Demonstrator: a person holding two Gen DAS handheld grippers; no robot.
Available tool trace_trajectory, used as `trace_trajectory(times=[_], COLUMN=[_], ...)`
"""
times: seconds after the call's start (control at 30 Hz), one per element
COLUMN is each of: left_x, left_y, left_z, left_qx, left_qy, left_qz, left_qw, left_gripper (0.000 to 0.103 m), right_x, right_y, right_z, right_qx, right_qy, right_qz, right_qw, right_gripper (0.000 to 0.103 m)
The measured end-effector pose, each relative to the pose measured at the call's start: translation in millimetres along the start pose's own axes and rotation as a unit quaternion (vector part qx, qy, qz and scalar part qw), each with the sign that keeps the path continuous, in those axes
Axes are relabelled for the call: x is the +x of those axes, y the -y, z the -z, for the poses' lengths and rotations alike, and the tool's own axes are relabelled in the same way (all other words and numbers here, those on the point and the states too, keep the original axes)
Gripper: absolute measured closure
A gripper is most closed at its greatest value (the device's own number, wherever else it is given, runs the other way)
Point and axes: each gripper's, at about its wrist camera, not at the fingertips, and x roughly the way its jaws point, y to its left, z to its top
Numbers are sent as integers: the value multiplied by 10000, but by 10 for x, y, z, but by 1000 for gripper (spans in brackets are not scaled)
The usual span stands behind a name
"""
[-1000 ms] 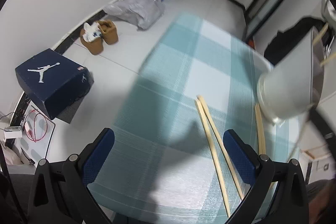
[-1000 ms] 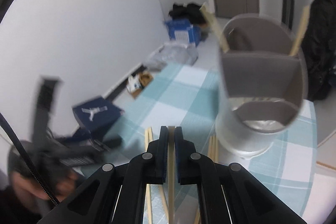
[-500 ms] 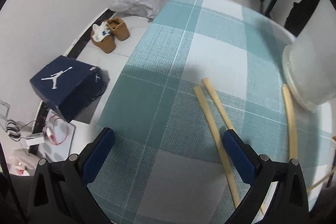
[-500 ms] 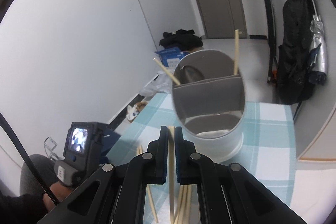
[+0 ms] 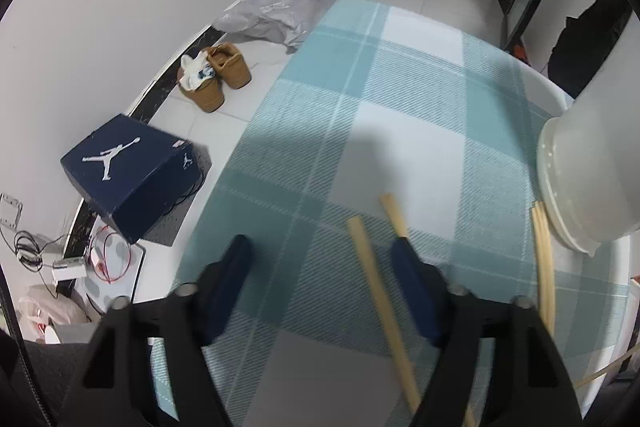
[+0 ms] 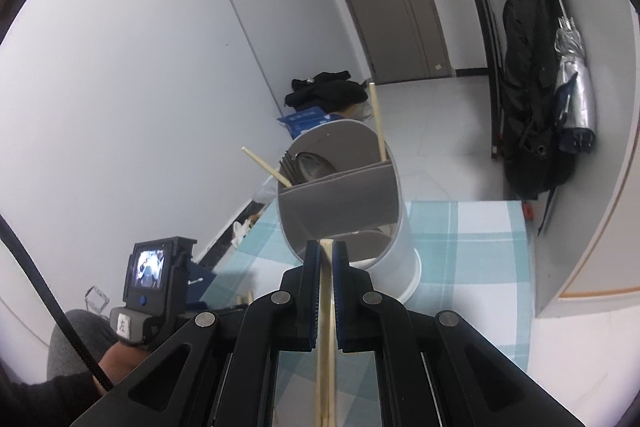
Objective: Organize utensils
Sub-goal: 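Lower the left gripper and close it on another wooden chopstick, then lift both chopsticks over the white holder and open both grippers to drop them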
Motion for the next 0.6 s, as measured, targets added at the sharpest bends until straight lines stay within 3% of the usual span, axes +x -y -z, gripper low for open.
trace_trajectory(times=[0.17, 0.23, 0.47, 0.6], left_x=[-26, -24, -22, -210], left_y=[119, 132, 24, 1], left_z=[-25, -36, -84, -89], left_qx=[44, -43, -621, -773], left_qy=[18, 7, 49, 430], left_qz=[139, 208, 546, 766], left_qw=[9999, 9998, 9966, 9931], left_gripper=[86, 97, 100, 100], right_x=[-25, -10, -34, -64], right_y=[21, 51, 49, 17], right_z=[1, -4, -6, -6], right_qx=[46, 55, -5, -60], right_qy=[-5, -9, 43, 115], right_qz=[-36, -53, 16, 62], right_qw=[10000, 10000, 10000, 9999], right_gripper=[98, 98, 98, 98])
